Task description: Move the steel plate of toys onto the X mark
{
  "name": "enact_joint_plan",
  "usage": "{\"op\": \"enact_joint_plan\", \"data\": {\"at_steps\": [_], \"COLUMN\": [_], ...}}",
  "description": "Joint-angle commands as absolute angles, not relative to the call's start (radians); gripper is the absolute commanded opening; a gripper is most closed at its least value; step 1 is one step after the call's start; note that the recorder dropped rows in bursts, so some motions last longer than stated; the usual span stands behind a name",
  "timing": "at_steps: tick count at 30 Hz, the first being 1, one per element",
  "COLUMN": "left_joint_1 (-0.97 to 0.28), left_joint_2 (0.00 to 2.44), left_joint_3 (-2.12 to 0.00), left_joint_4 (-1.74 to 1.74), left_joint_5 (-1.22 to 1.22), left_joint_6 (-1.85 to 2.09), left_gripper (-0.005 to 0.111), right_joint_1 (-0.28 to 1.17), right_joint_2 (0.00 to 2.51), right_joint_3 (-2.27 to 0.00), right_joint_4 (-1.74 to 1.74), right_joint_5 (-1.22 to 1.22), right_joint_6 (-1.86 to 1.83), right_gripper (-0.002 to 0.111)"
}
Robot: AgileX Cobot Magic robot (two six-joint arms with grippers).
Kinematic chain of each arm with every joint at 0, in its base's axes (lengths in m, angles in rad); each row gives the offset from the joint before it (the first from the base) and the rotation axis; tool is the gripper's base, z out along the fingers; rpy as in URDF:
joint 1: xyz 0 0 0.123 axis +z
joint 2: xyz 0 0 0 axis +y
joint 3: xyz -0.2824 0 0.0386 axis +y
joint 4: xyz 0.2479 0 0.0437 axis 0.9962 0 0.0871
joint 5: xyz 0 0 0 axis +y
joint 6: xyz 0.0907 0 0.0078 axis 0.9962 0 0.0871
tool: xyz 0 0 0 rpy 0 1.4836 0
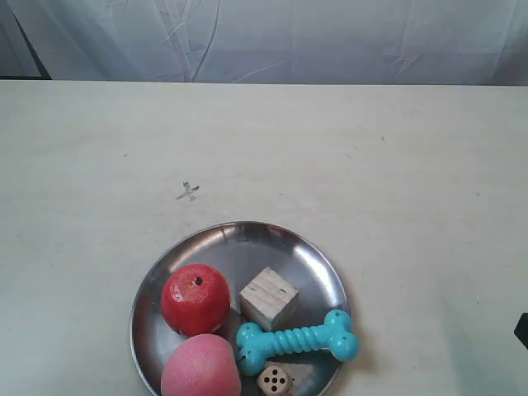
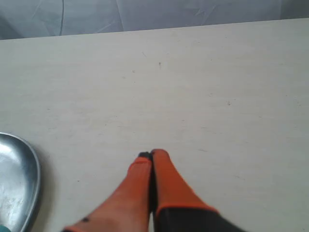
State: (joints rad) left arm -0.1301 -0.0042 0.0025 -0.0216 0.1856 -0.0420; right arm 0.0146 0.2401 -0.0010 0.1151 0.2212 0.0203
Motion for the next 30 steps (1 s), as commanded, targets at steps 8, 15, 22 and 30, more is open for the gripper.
{"op": "enact_joint_plan", "data": {"at_steps": [8, 15, 22, 30], "left_joint_1": [-0.133, -0.133, -0.133, -0.133], "left_joint_2": [0.000, 0.000, 0.000, 0.000], "left_joint_3": [0.000, 0.000, 0.000, 0.000], "left_joint_4": [-0.021, -0.021, -0.043, -0.412], "left_joint_5": [0.180, 0.180, 0.064, -0.196], "left_joint_6": [-0.045, -0.045, -0.051, -0.054], "left_gripper": [0.000, 0.000, 0.000, 0.000], "right_joint_1": [0.011, 0.011, 0.011, 0.011], "right_joint_2": [0.238, 0.238, 0.238, 0.238], "right_joint_3": [0.000, 0.000, 0.000, 0.000], "right_joint_4": [0.113, 0.113, 0.113, 0.496], "right_joint_5": [0.216, 0.216, 0.198, 0.076], "right_joint_6": [0.020, 0.020, 0.020, 0.024], "right_gripper": [0.000, 0.000, 0.000, 0.000]}}
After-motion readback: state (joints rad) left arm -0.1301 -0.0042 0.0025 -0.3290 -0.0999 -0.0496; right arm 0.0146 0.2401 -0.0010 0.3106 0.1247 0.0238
